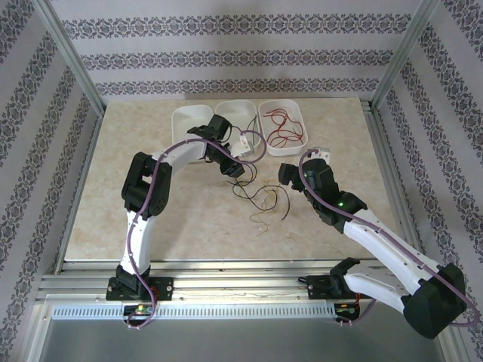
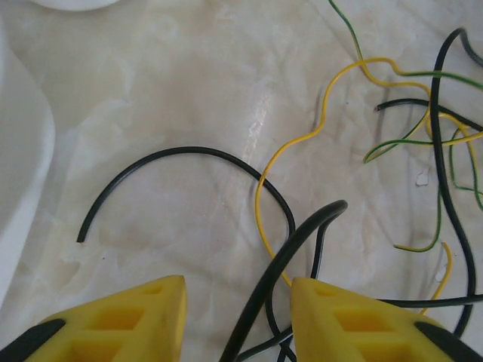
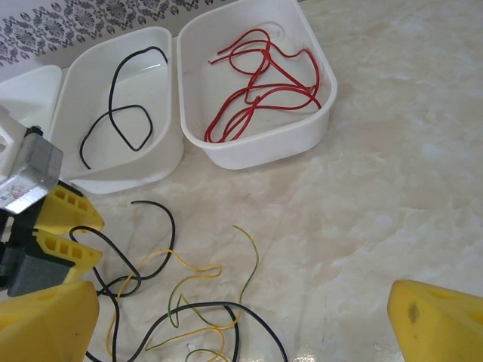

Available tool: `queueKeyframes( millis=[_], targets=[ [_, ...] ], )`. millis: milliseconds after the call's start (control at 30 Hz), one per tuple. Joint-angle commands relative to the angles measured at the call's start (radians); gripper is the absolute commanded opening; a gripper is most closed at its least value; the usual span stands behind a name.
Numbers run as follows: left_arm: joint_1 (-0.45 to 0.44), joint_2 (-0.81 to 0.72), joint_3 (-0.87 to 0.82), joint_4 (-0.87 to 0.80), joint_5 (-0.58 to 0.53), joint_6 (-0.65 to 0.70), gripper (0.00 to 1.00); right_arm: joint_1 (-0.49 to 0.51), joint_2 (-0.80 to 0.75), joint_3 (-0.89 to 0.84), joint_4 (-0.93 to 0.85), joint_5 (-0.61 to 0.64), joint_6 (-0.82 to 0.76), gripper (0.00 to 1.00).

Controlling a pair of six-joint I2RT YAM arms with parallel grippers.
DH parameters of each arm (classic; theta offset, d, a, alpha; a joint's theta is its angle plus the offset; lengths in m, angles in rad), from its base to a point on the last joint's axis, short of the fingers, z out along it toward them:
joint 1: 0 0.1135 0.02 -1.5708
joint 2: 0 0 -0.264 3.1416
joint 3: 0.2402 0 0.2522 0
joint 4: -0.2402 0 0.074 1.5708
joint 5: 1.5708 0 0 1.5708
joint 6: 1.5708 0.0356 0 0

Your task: Untangle the cables

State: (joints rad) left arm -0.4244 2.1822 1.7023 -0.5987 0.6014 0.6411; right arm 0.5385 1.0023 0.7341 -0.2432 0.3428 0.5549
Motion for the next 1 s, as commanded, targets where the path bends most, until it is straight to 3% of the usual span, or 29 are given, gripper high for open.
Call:
queueKeyframes(
  millis=[0, 100, 367, 667, 967],
  targets=[
    [-0.023, 0.046, 0.031, -0.029, -0.030, -0.010, 0.42, -0.011, -0.013, -0.013, 0.019, 0.005, 0.016, 0.98],
    [-0.024, 0.060, 0.046, -0.032, -0.039, -0.025, 0.41, -0.011, -0.016, -0.016, 0.024, -0.001, 0.019, 0.98],
    [-0.033, 0.012, -0.001, 0.021, -0.027, -0.060, 0.00, -0.011, -0.033, -0.026, 0.023, 0.008, 0.017, 0.98],
    [-0.050, -0.201, -0.102, 0.130, -0.044, -0.210, 0.00, -0.011, -0.036, -0.024, 0.019, 0.011, 0.009, 0.98],
    [-0.072, -0.482, -0.176, 0.093, -0.044, -0.312, 0.00, -0.012, 0.014, 0.015, 0.023, -0.046, 0.000, 0.98]
  ],
)
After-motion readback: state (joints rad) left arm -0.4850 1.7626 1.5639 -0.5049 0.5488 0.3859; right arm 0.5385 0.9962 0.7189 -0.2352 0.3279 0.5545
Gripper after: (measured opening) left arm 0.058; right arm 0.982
